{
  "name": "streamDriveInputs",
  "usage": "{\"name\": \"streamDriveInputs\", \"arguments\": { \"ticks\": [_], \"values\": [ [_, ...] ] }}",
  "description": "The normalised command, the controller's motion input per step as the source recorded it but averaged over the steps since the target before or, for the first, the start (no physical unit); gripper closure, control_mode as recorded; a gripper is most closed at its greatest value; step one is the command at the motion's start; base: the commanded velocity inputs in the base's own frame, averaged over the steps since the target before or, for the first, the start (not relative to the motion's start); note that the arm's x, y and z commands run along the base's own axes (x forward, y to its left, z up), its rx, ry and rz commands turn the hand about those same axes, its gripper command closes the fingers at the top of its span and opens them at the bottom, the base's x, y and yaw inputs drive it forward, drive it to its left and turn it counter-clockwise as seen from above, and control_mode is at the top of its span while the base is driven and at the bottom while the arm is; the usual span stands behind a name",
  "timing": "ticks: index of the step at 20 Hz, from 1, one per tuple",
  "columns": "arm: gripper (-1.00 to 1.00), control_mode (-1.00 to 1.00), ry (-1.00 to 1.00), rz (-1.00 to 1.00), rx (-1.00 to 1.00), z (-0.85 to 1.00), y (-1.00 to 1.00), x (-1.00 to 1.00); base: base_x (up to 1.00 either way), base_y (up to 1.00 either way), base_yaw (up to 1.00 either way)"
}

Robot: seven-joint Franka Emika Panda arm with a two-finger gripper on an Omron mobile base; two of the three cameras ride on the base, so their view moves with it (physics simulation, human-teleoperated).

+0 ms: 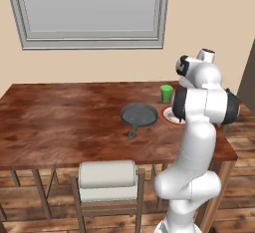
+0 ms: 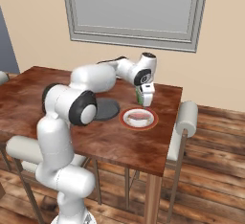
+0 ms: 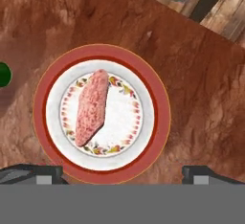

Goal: Pick up the pan with the steak in it and place it on the dining table. Then place the steak on the plate.

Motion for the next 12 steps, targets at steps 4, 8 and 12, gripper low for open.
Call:
{"name": "streamDriveInputs", "arguments": {
  "ticks": [4,8,12],
  "values": [
    [-1.00,-1.00,-0.21,0.14,-0.07,0.20,0.17,-0.61,0.00,0.00,0.00],
    [-1.00,-1.00,-0.34,0.14,-0.06,0.00,0.14,-0.51,0.00,0.00,0.00],
    [-1.00,-1.00,-0.42,0.13,-0.08,0.00,0.09,-0.46,0.00,0.00,0.00]
  ]
}}
